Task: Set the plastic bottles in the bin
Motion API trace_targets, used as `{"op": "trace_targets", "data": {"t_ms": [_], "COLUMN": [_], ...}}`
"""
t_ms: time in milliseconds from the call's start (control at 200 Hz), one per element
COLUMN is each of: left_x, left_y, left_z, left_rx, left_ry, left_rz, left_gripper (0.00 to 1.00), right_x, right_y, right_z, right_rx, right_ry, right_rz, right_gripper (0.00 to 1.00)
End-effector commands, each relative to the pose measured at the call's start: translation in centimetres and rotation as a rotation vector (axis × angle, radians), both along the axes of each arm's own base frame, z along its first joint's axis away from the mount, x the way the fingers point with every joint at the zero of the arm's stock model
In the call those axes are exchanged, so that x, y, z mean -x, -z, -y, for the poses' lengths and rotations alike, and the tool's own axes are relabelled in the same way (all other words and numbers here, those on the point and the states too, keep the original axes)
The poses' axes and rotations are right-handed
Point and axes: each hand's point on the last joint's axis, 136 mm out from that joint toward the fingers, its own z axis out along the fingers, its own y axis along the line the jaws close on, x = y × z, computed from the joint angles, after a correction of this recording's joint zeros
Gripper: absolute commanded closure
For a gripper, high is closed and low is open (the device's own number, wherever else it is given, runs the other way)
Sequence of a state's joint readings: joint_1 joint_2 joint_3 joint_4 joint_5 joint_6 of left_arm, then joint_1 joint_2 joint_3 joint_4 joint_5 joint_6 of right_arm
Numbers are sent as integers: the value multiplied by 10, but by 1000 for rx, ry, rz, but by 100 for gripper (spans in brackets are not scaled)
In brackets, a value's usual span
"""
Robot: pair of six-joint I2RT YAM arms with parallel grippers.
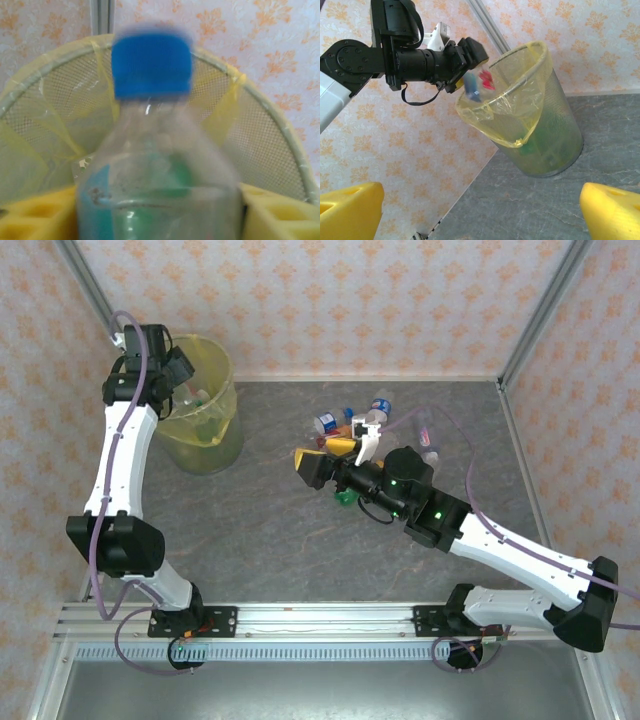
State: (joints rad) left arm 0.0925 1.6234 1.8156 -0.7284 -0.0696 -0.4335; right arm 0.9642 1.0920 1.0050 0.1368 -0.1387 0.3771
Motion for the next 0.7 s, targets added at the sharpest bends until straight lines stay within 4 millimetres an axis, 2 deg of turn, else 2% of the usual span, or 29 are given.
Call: {"op": "trace_targets", "data": {"t_ms": [0, 55, 205, 395, 516, 696], "left_x": [-2, -1, 7, 17, 19, 19], "left_y": [-17, -22, -36, -38, -41, -46], "left_z": [3, 5, 11, 22, 41, 86], "left_rx": [25, 29, 52, 83, 90, 38], "left_ry": [10, 21, 41, 70, 119, 210], "left_rz": [54, 70, 128, 157, 168, 166], "left_gripper": [7, 1, 1, 1, 1, 1], "right_x": [3, 2, -1, -6, -13, -21], "right_y": [-15, -14, -10, -7, -3, 3], "right_z": [1, 2, -1, -3, 5, 21], "right_rx": [-27, -24, -22, -9, -2, -4], "right_ry": [1, 7, 14, 27, 88, 184], "right_rz": [9, 7, -5, -10, -22, -44], "right_gripper": [0, 0, 0, 0, 0, 0]}}
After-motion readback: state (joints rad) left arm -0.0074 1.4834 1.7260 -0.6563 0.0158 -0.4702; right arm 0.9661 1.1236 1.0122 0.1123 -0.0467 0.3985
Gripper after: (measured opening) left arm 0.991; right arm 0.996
